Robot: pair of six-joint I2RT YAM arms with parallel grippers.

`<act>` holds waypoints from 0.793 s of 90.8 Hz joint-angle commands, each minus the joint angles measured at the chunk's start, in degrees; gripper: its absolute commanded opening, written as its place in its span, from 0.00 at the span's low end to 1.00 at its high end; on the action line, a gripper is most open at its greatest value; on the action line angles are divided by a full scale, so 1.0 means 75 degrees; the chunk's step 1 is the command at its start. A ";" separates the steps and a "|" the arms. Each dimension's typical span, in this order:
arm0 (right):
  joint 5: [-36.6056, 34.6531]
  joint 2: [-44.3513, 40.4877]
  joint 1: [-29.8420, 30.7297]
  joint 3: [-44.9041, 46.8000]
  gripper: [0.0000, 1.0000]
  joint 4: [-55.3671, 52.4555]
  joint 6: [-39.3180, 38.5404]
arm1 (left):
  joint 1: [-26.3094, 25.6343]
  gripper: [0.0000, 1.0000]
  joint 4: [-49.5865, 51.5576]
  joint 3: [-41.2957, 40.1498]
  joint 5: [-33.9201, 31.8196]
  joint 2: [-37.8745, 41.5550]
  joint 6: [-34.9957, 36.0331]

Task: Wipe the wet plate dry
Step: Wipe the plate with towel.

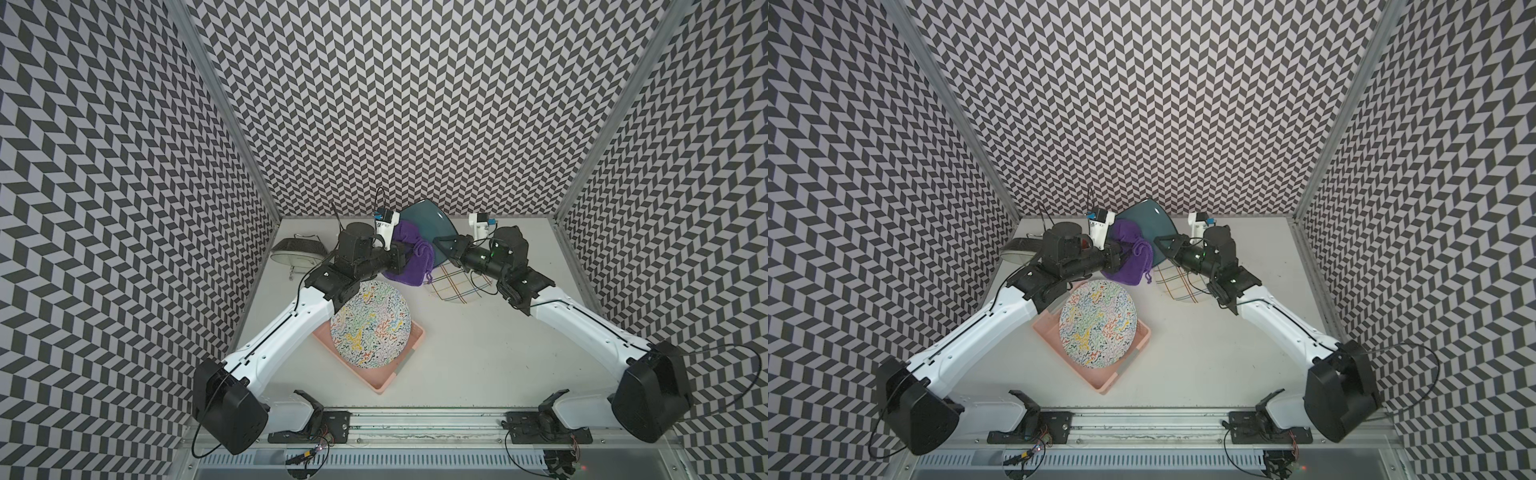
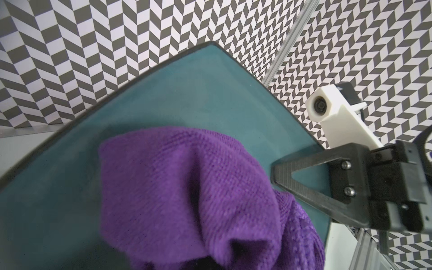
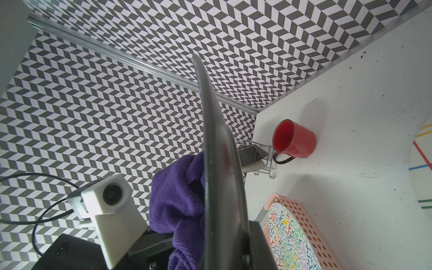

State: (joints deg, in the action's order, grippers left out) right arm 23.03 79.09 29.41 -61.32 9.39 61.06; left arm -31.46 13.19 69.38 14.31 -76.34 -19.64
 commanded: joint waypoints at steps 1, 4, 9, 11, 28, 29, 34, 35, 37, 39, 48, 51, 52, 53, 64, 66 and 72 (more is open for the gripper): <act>0.0993 -0.0993 0.0216 -0.0539 0.00 0.3527 0.0281 | 0.0649 0.00 0.0816 -0.0278 -0.0346 -0.0258 -0.0431; 0.0993 -0.1103 0.0264 -0.0415 0.00 0.3531 0.0189 | 0.1114 0.00 0.0718 -0.0382 -0.0218 -0.0143 -0.0650; 0.1121 -0.1289 0.0362 -0.0212 0.00 0.3561 0.0037 | 0.1776 0.00 0.0574 -0.0433 -0.0016 -0.0037 -0.0766; 0.1229 -0.1332 0.0419 -0.0144 0.00 0.3558 -0.0029 | 0.1906 0.00 0.0550 -0.0376 0.0030 -0.0037 -0.0689; 0.1567 -0.1285 0.1105 -0.0343 0.00 0.2838 -0.0844 | 0.0901 0.00 0.0344 0.0286 0.1083 -0.0432 0.0263; 0.1586 -0.1257 0.1117 -0.0378 0.00 0.2820 -0.0860 | 0.0790 0.00 0.0371 0.0334 0.1047 -0.0465 0.0339; 0.1611 -0.1188 0.1121 -0.0521 0.00 0.2798 -0.0881 | 0.0405 0.00 0.0504 0.0582 0.0789 -0.0592 0.0651; 0.1591 -0.1185 0.1114 -0.0538 0.00 0.2789 -0.0896 | 0.0384 0.00 0.0533 0.0616 0.0753 -0.0615 0.0674; 0.1532 -0.1192 0.1102 -0.0559 0.00 0.2753 -0.0904 | 0.0392 0.00 0.0560 0.0663 0.0671 -0.0650 0.0665; 0.1375 -0.1246 0.1060 -0.0551 0.00 0.2712 -0.0913 | 0.0470 0.00 0.0570 0.0689 0.0589 -0.0650 0.0598; 0.1007 -0.1493 0.0906 -0.0268 0.00 0.2710 -0.0813 | 0.1347 0.00 0.0380 0.0603 0.0891 -0.0630 0.0079; 0.0954 -0.1533 0.0897 -0.0207 0.00 0.2624 -0.0869 | 0.1533 0.00 0.0247 0.0579 0.1169 -0.0646 -0.0003; 0.0951 -0.1551 0.0902 -0.0199 0.00 0.2596 -0.0896 | 0.1552 0.00 0.0240 0.0592 0.1207 -0.0654 -0.0011; 0.0956 -0.1554 0.0910 -0.0195 0.00 0.2553 -0.0921 | 0.1543 0.00 0.0237 0.0615 0.1243 -0.0670 0.0003; 0.1189 -0.1393 0.1216 -0.0397 0.00 0.2053 -0.1485 | 0.0442 0.00 0.0614 0.0923 0.1143 -0.0889 0.0645; 0.1197 -0.1349 0.1309 -0.0477 0.00 0.1953 -0.1608 | 0.0104 0.00 0.0674 0.0959 0.1085 -0.0947 0.0766; 0.1257 -0.1160 0.1392 -0.0665 0.00 0.1865 -0.1698 | -0.0641 0.00 0.0820 0.1054 0.0877 -0.1069 0.1101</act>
State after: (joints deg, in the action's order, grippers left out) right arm 24.36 74.67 36.14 -58.83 5.06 54.13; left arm -26.57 12.21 76.66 23.31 -80.73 -16.32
